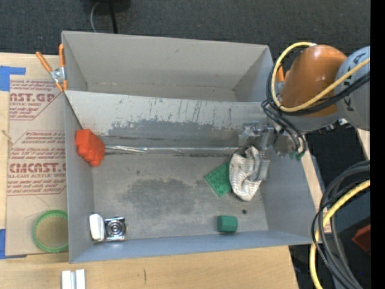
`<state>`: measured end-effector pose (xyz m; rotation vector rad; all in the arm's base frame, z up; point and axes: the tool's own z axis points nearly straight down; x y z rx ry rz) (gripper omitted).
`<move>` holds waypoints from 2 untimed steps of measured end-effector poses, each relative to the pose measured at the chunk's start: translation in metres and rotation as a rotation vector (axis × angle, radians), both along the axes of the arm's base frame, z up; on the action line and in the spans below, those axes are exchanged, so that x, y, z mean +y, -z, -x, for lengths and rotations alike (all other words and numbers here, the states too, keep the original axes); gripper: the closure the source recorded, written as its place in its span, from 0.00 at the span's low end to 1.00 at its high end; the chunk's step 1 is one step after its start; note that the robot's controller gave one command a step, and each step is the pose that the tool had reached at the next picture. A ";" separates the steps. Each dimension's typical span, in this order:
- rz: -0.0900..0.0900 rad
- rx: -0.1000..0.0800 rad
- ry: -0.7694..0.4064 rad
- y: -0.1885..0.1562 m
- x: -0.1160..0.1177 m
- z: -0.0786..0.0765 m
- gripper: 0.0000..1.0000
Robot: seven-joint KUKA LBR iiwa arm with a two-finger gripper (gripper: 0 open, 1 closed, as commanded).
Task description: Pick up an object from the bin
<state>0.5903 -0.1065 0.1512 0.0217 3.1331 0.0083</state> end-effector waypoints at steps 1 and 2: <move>0.000 0.000 0.000 0.000 0.000 0.000 0.00; 0.000 -0.003 0.001 0.002 0.000 0.000 0.00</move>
Offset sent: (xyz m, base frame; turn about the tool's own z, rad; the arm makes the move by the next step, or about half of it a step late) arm -0.0034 -0.0122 -0.0599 0.0461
